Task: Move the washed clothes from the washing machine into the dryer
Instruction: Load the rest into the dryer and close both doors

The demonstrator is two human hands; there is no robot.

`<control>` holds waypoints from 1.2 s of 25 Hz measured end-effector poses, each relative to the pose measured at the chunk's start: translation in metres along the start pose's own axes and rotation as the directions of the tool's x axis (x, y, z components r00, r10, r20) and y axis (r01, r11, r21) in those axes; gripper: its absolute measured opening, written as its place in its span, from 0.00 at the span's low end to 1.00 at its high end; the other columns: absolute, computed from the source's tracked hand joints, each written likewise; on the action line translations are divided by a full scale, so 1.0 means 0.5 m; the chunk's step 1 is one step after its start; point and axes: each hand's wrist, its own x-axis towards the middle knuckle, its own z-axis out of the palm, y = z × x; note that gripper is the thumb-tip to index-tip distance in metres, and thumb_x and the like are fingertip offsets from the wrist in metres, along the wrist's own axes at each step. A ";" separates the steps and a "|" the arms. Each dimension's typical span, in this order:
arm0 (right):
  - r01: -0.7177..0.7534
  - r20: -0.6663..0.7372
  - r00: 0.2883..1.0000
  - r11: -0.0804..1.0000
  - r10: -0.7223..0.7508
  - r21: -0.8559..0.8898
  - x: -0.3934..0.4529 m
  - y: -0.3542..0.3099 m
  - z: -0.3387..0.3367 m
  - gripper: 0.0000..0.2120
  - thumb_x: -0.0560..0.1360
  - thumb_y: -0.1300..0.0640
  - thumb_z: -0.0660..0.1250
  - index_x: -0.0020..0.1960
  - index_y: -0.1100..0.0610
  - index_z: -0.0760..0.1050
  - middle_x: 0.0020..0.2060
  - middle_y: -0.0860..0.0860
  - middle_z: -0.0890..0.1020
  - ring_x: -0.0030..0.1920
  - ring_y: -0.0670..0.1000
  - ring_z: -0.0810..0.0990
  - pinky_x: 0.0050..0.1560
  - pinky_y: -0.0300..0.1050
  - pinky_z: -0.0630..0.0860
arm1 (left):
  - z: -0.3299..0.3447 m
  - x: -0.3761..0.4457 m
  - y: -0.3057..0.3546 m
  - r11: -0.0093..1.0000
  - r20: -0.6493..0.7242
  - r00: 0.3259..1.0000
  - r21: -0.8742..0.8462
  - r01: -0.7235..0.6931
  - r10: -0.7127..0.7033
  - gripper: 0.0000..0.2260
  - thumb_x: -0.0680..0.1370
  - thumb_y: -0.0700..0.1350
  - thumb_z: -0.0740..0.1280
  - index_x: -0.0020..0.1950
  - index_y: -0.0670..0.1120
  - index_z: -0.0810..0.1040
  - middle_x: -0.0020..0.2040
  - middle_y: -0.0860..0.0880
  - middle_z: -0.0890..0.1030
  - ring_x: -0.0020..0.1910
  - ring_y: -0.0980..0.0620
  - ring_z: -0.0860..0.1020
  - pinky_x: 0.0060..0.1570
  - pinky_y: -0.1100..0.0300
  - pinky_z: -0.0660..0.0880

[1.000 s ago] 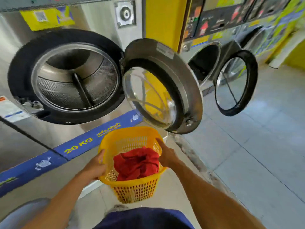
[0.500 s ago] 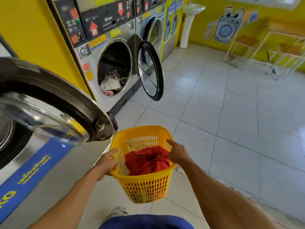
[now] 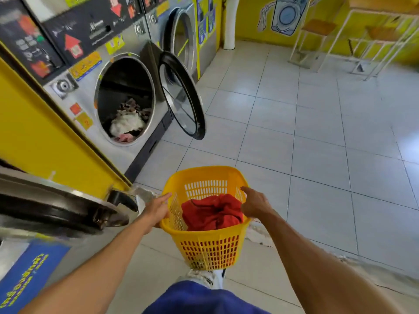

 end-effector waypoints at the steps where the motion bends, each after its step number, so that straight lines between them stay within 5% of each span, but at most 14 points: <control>1: -0.018 0.005 1.000 1.000 0.018 0.004 0.029 -0.001 -0.015 0.35 0.72 0.62 0.62 0.78 0.49 0.59 0.68 0.58 0.75 0.62 0.60 0.78 0.57 0.52 0.78 | 0.009 0.031 0.023 1.000 0.019 1.000 0.009 -0.003 0.003 0.26 0.79 0.33 0.55 0.75 0.52 0.67 0.58 0.37 0.80 0.37 0.50 0.77 0.34 0.58 0.73; 4: -0.061 0.020 0.998 0.997 0.062 -0.043 0.121 -0.007 -0.063 0.34 0.73 0.62 0.61 0.78 0.50 0.57 0.67 0.60 0.76 0.61 0.62 0.78 0.56 0.55 0.79 | 0.035 0.131 0.075 0.998 0.067 0.997 0.058 -0.037 0.033 0.24 0.79 0.35 0.56 0.74 0.53 0.68 0.65 0.38 0.77 0.40 0.47 0.79 0.43 0.55 0.77; 6: -0.036 -0.010 0.999 0.992 0.035 -0.122 0.179 -0.018 -0.106 0.34 0.74 0.61 0.62 0.78 0.50 0.56 0.65 0.61 0.77 0.61 0.62 0.78 0.54 0.53 0.78 | 0.028 0.181 0.116 0.989 0.074 0.996 0.136 -0.056 0.046 0.26 0.76 0.34 0.58 0.71 0.54 0.73 0.68 0.42 0.76 0.38 0.47 0.79 0.39 0.56 0.77; 11: 0.011 0.044 0.999 0.991 -0.005 -0.135 0.282 -0.098 -0.165 0.37 0.73 0.62 0.62 0.79 0.48 0.54 0.61 0.61 0.79 0.58 0.62 0.79 0.47 0.49 0.75 | -0.026 0.255 0.177 0.982 0.140 0.990 0.189 -0.005 -0.021 0.28 0.73 0.32 0.57 0.67 0.54 0.76 0.62 0.46 0.77 0.46 0.43 0.81 0.45 0.47 0.81; 15: 0.156 0.117 0.983 0.975 -0.138 -0.158 0.399 -0.190 -0.192 0.38 0.72 0.63 0.62 0.79 0.48 0.54 0.53 0.59 0.80 0.47 0.57 0.78 0.38 0.46 0.73 | -0.088 0.301 0.215 0.982 0.136 0.977 0.110 0.152 -0.167 0.32 0.72 0.26 0.53 0.67 0.52 0.75 0.58 0.40 0.79 0.37 0.46 0.79 0.28 0.58 0.77; 18: 0.270 0.142 0.957 0.954 -0.252 -0.131 0.498 -0.263 -0.197 0.38 0.73 0.65 0.61 0.79 0.49 0.54 0.54 0.58 0.80 0.41 0.53 0.76 0.36 0.46 0.74 | -0.143 0.337 0.251 0.966 0.089 0.961 0.021 0.259 -0.260 0.32 0.73 0.24 0.51 0.67 0.52 0.75 0.53 0.47 0.77 0.38 0.47 0.78 0.26 0.60 0.77; 22: 0.404 0.151 0.911 0.906 -0.385 -0.127 0.603 -0.343 -0.201 0.36 0.75 0.62 0.61 0.79 0.46 0.52 0.58 0.60 0.79 0.49 0.57 0.79 0.38 0.45 0.73 | -0.192 0.383 0.281 0.956 -0.051 0.955 -0.034 0.292 -0.293 0.29 0.74 0.25 0.55 0.69 0.45 0.73 0.66 0.42 0.75 0.49 0.45 0.77 0.35 0.56 0.78; 27: 0.493 0.152 0.869 0.853 -0.471 -0.173 0.699 -0.405 -0.208 0.33 0.76 0.53 0.63 0.76 0.40 0.52 0.46 0.54 0.81 0.44 0.55 0.80 0.39 0.51 0.80 | -0.218 0.420 0.302 0.952 -0.212 0.932 0.022 0.306 -0.294 0.29 0.71 0.27 0.60 0.70 0.45 0.74 0.64 0.41 0.79 0.56 0.41 0.79 0.51 0.49 0.79; 30: 0.543 0.216 0.837 0.811 -0.503 -0.217 0.751 -0.460 -0.225 0.36 0.75 0.58 0.63 0.78 0.43 0.52 0.53 0.57 0.81 0.50 0.58 0.81 0.42 0.49 0.78 | -0.231 0.434 0.304 0.956 -0.285 0.926 0.083 0.281 -0.247 0.24 0.72 0.36 0.66 0.68 0.50 0.76 0.63 0.43 0.80 0.57 0.45 0.80 0.57 0.53 0.78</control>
